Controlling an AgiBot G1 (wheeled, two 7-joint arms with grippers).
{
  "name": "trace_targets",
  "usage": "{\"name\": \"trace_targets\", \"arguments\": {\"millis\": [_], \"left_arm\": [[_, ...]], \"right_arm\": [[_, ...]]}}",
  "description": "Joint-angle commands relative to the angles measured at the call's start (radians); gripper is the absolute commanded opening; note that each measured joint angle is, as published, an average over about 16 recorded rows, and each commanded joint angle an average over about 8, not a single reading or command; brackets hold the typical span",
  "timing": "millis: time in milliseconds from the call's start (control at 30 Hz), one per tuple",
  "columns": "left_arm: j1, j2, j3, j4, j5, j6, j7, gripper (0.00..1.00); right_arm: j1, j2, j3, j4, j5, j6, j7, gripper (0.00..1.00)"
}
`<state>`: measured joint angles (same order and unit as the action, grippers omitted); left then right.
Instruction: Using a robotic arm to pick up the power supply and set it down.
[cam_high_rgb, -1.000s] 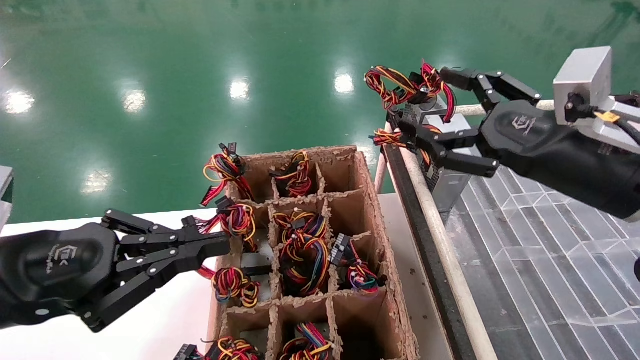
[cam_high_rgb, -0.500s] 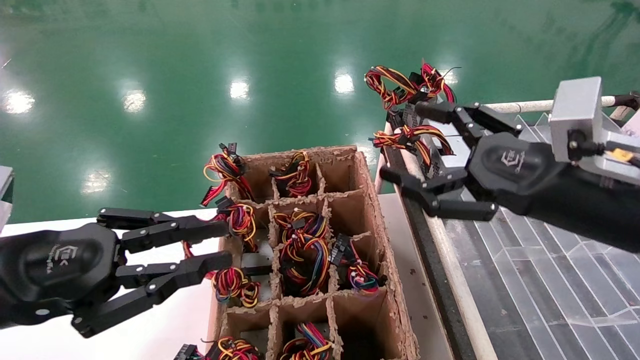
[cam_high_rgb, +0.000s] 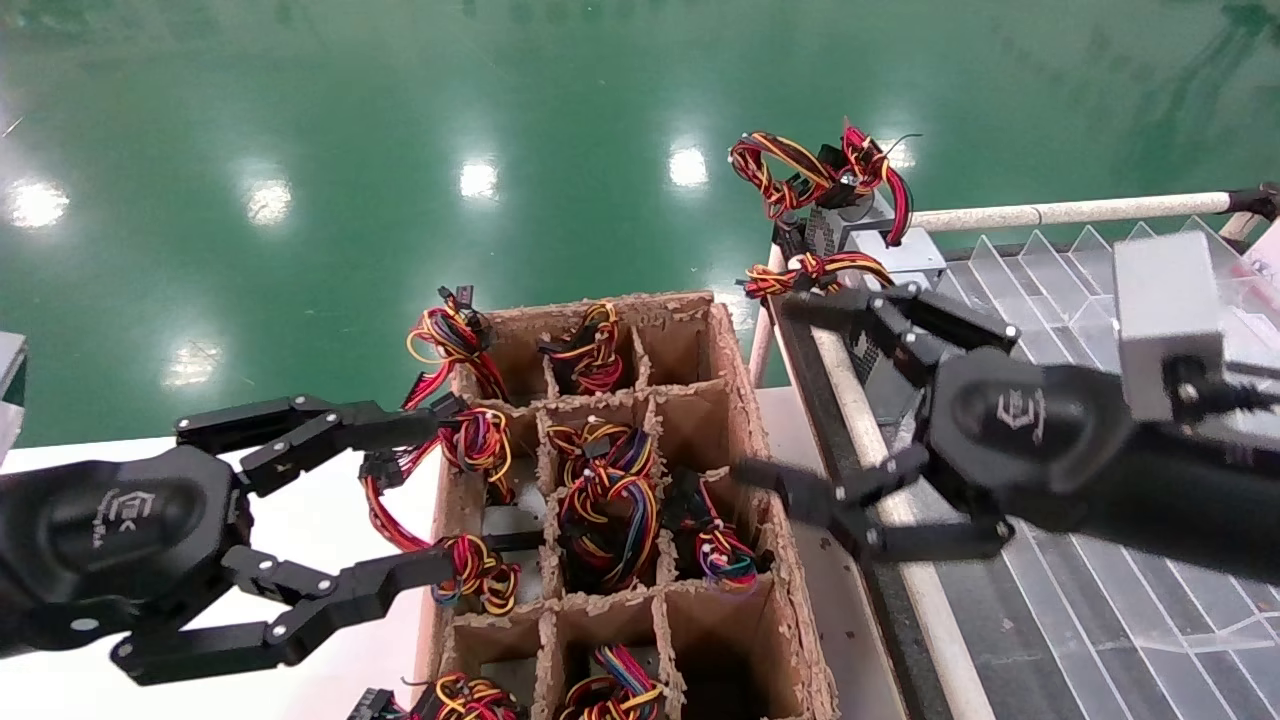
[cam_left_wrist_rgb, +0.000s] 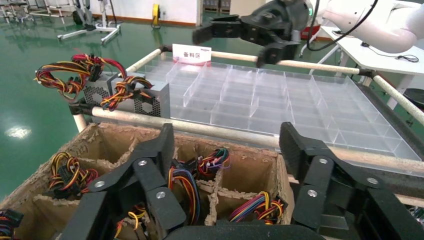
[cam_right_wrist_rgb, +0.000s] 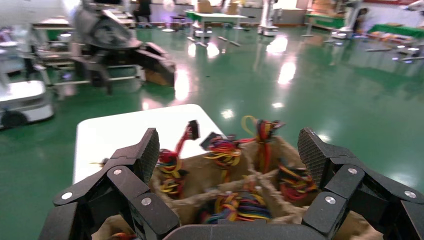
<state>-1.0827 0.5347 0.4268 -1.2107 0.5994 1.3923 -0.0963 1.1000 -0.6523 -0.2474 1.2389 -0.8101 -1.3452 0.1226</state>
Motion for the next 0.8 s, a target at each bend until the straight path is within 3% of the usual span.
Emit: {"name": "trace_targets", "arguments": {"millis": [33,533,800], "left_arm": [[0.000,0.000,0.000,0.000,0.000,0.000,0.000,1.00],[0.000,0.000,0.000,0.000,0.000,0.000,0.000,1.00],[0.000,0.000,0.000,0.000,0.000,0.000,0.000,1.00]], "right_arm": [[-0.003,0.005,-0.004,0.006,0.010,-0.018,0.008,1.00],[-0.025,0.040,-0.031,0.045,0.078,-0.148,0.064,1.00],[-0.029,0.046,-0.036,0.051,0.090,-0.166,0.070,1.00]]}}
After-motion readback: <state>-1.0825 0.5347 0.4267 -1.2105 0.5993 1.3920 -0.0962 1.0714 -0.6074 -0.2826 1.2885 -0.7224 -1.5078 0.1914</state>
